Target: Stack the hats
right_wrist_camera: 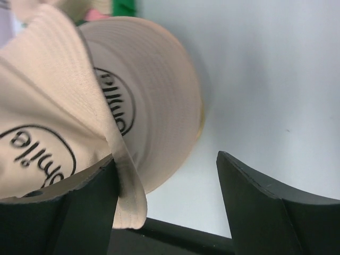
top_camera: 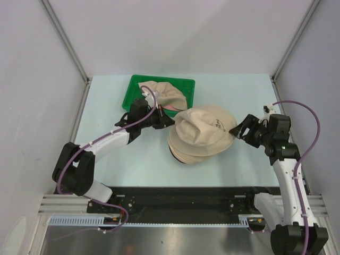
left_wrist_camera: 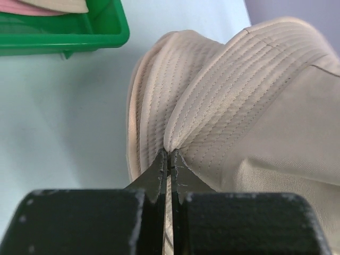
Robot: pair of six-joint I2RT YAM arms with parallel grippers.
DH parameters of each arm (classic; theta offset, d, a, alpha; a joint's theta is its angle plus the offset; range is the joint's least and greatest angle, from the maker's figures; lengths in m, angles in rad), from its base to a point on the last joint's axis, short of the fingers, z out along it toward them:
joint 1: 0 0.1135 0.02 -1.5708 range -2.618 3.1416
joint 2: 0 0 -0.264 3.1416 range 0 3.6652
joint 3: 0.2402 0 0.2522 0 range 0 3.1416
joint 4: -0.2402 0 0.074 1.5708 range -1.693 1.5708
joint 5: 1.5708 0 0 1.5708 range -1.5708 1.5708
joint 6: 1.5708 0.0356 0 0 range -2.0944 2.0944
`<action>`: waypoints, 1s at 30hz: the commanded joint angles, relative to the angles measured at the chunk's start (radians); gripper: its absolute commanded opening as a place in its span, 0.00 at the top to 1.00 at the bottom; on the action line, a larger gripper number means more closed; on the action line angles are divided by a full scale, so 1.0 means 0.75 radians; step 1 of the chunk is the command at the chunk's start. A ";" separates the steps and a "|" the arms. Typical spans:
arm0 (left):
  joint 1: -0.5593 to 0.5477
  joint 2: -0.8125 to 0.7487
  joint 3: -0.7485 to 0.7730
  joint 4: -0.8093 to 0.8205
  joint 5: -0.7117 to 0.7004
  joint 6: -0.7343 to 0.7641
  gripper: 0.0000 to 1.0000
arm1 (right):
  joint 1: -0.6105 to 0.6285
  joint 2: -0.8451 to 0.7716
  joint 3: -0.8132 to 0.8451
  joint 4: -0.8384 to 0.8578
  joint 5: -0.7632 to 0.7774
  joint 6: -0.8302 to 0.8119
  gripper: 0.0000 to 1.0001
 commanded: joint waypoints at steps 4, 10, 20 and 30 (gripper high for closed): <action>0.064 0.035 0.071 -0.288 -0.064 0.297 1.00 | -0.082 -0.142 0.039 0.108 -0.247 -0.088 0.31; 0.074 0.016 0.053 -0.270 -0.034 0.319 1.00 | -0.088 -0.102 -0.037 0.302 -0.360 0.023 0.34; 0.074 -0.020 0.051 -0.240 0.017 0.332 1.00 | -0.088 0.074 -0.049 0.717 -0.622 0.225 0.28; 0.074 -0.065 0.038 -0.207 0.032 0.299 1.00 | -0.078 0.140 -0.158 0.856 -0.806 0.330 0.37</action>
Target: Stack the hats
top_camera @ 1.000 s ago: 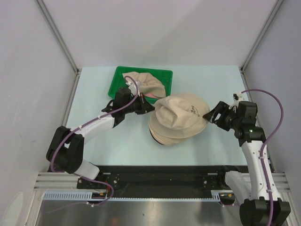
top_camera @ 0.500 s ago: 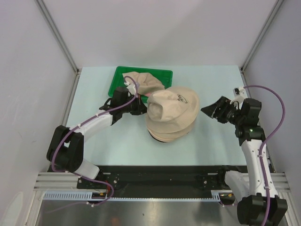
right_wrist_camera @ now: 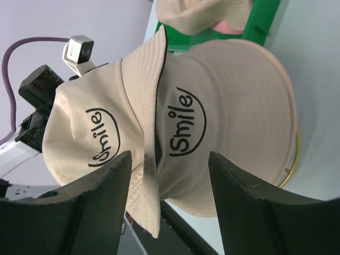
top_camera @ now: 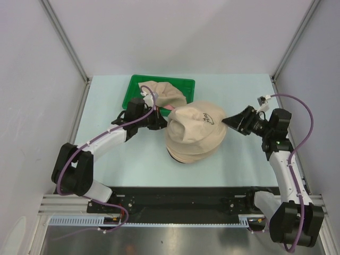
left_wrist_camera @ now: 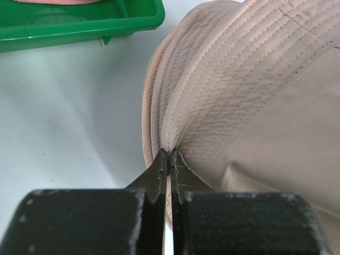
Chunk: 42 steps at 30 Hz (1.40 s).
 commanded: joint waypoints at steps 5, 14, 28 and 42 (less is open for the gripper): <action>0.003 -0.073 -0.002 0.019 0.030 0.015 1.00 | 0.011 0.071 -0.018 0.037 -0.193 0.035 0.63; 0.001 -0.087 -0.004 0.097 0.014 -0.018 1.00 | 0.066 0.306 0.054 -0.605 0.095 -0.239 1.00; -0.011 0.073 0.090 0.011 -0.095 0.037 1.00 | 0.358 0.531 -0.075 -0.456 0.382 -0.121 1.00; -0.011 0.281 0.464 -0.097 -0.066 0.199 0.91 | 0.138 0.028 0.242 -1.076 0.425 -0.346 0.26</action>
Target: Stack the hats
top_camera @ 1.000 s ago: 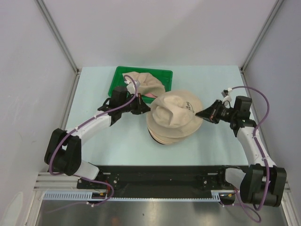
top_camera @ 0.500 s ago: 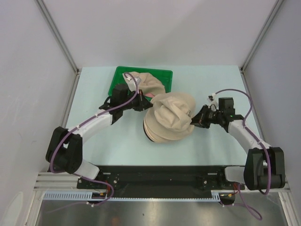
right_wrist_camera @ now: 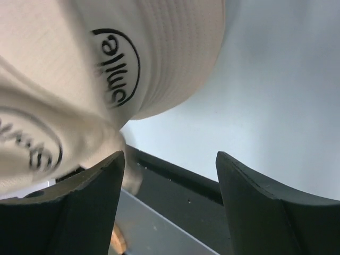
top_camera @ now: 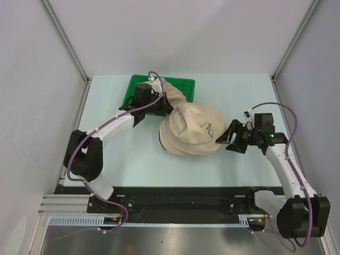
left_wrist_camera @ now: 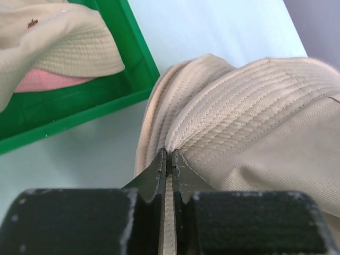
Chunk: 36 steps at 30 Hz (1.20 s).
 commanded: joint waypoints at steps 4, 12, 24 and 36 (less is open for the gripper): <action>0.004 0.038 0.123 -0.035 -0.035 0.072 0.72 | -0.174 -0.168 0.217 -0.216 -0.021 -0.167 0.26; 0.006 -0.058 0.131 -0.043 -0.099 0.037 0.22 | -0.236 -0.057 0.175 0.395 -0.262 0.049 0.26; 0.057 -0.316 0.094 -0.260 -0.426 -0.018 0.01 | -0.236 0.264 0.089 0.864 -0.422 0.119 0.26; -0.081 -0.880 -0.591 0.100 -0.193 -0.404 0.07 | -0.219 0.237 -0.046 0.909 -0.533 0.162 0.45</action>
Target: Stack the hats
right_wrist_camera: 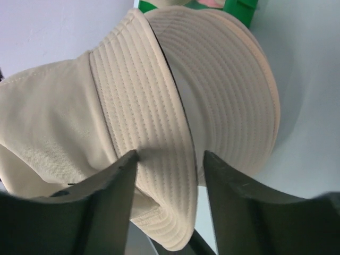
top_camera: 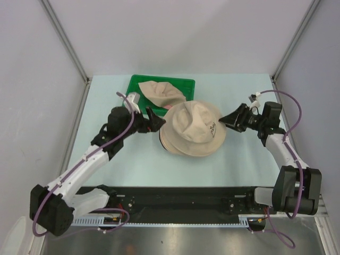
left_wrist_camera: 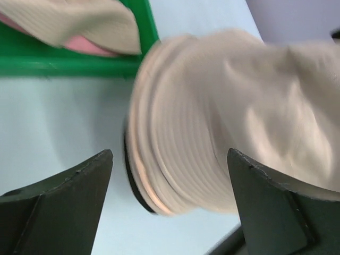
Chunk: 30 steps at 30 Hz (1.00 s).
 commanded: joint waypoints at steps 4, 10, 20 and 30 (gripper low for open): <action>-0.228 -0.218 -0.321 0.350 0.049 -0.379 0.10 | 0.035 -0.079 -0.088 0.058 -0.044 0.050 0.64; -0.319 -0.190 -0.412 0.426 0.004 -0.513 0.21 | 0.102 -0.134 -0.158 0.046 0.039 0.061 0.74; -0.358 -0.137 -0.435 0.281 -0.125 -0.584 0.27 | 0.143 -0.159 -0.215 -0.096 0.264 0.079 0.93; -0.360 -0.057 -0.381 0.162 -0.237 -0.582 0.23 | 0.264 -0.051 -0.227 -0.079 0.410 0.114 0.96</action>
